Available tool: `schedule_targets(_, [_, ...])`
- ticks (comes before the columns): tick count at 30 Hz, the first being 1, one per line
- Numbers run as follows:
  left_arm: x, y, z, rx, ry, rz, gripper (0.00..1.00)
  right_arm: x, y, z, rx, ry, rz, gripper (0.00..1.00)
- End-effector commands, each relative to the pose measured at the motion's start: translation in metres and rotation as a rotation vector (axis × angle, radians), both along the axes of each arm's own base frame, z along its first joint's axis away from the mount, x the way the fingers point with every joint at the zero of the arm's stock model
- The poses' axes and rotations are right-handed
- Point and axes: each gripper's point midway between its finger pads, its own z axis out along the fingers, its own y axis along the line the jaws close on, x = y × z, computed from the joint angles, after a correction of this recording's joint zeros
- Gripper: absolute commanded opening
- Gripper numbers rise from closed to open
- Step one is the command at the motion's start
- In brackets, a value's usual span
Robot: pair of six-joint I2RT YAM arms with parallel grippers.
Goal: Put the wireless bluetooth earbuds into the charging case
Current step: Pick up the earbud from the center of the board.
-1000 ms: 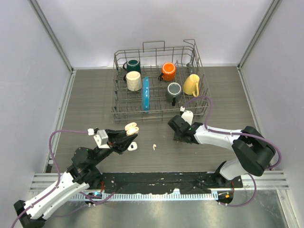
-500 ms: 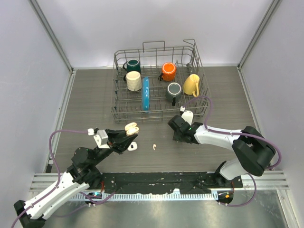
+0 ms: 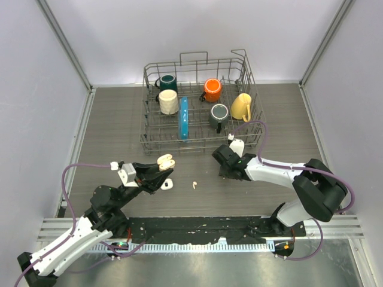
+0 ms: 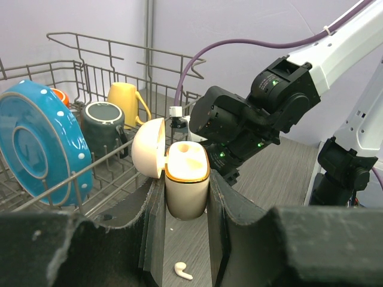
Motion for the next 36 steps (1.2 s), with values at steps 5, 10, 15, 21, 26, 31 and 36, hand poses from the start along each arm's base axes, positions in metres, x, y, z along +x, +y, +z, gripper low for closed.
schedule_targets(5, [-0.001, 0.000, 0.013, -0.040, -0.018, -0.005, 0.00, 0.010, 0.005, 0.030, 0.040, -0.092, 0.051, 0.07])
schedule_targets(10, [0.001, -0.002, 0.014, -0.046, -0.014, -0.004, 0.00, 0.011, 0.025, 0.088, 0.154, -0.271, 0.122, 0.01])
schedule_targets(15, [0.007, -0.004, 0.017, -0.070, -0.006, 0.010, 0.00, 0.006, 0.040, 0.163, 0.228, -0.531, 0.145, 0.01])
schedule_targets(21, [0.012, -0.012, 0.020, -0.078, 0.006, -0.001, 0.00, -0.014, 0.058, 0.235, 0.282, -0.723, 0.215, 0.01])
schedule_targets(26, [0.013, -0.019, 0.023, -0.076, 0.009, -0.023, 0.00, -0.033, 0.076, 0.284, 0.348, -0.847, 0.251, 0.01])
schedule_targets(31, [0.011, -0.027, 0.022, -0.053, -0.003, -0.058, 0.00, -0.056, 0.098, 0.310, 0.393, -0.929, 0.310, 0.01])
schedule_targets(36, [0.010, -0.032, 0.024, -0.032, -0.018, -0.081, 0.00, -0.061, 0.114, 0.324, 0.455, -0.971, 0.327, 0.01])
